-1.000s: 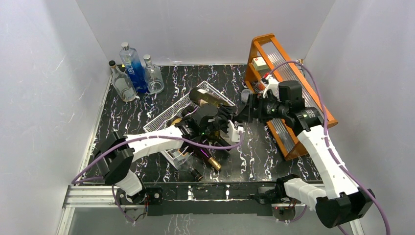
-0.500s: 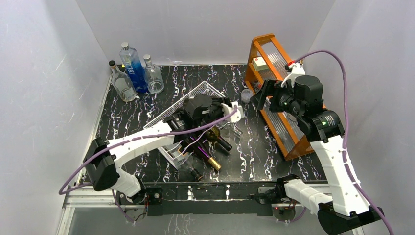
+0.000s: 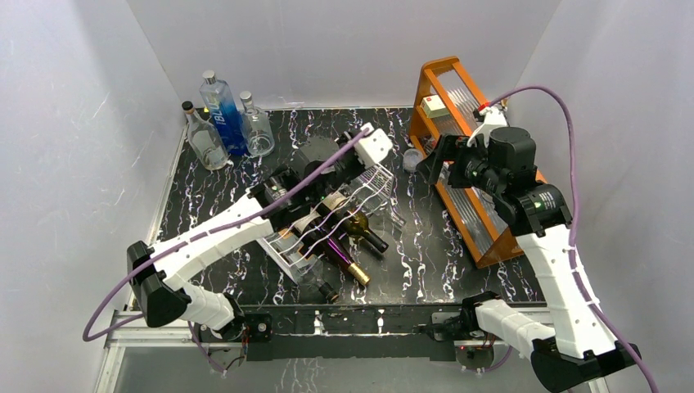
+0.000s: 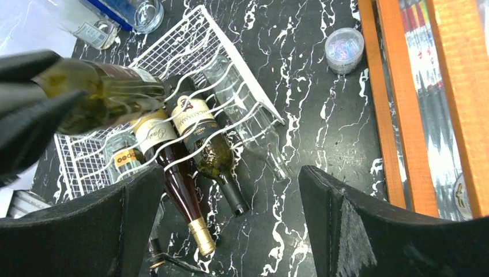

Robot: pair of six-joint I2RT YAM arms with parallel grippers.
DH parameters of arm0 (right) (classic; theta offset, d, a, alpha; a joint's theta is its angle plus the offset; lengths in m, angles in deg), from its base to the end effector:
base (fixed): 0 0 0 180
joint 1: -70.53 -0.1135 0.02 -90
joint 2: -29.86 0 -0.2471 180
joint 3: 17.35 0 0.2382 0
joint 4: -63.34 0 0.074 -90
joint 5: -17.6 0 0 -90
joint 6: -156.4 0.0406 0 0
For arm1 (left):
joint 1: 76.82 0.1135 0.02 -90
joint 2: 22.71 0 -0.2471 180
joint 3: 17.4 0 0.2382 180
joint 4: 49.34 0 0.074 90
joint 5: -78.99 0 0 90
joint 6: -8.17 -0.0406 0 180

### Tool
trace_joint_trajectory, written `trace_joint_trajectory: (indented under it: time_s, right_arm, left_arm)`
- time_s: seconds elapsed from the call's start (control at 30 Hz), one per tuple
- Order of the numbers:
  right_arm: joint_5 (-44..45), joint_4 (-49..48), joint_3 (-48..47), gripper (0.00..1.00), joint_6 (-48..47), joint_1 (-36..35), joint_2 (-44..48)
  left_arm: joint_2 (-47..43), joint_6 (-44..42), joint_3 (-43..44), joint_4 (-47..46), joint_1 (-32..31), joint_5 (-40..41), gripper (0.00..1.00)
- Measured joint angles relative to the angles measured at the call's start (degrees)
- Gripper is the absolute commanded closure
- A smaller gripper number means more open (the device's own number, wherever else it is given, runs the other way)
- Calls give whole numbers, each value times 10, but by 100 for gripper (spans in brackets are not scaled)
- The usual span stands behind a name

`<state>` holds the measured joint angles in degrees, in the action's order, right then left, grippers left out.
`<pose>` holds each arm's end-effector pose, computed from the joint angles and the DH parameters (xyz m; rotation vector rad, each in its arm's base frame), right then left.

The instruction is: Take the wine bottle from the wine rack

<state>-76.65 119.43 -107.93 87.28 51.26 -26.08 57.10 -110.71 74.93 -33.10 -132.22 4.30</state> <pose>0.1728 0.0636 0.4117 -0.0223 1.9820 0.5326 0.1915 -0.2587 0.4010 0.9370 1.3401 -0.1365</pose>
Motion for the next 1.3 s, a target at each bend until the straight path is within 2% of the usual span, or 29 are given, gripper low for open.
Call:
trace_joint_trajectory:
  time_s: [0.2,0.37,0.4,0.7,0.87,1.0,1.3]
  right_arm:
    - [-20,-13,7,2,-1,0,-17]
    - [-37,-26,18,2,-1,0,-22]
    - [-40,-27,20,2,-1,0,-23]
    - [-64,-30,20,2,-3,0,-41]
    - [-69,-32,13,2,-11,0,-46]
    - [-71,-37,9,2,-16,0,-48]
    - [-80,-45,4,2,-17,0,-55]
  left_arm:
    - [-1,31,57,47,47,25,100]
    - [-8,71,87,66,145,24,100]
    - [-11,78,89,66,187,26,100]
    - [-19,148,80,32,434,19,100]
    - [-17,206,43,-10,545,6,100]
    - [-5,255,3,-49,577,-12,100]
    - [58,299,-52,-151,578,-63,100]
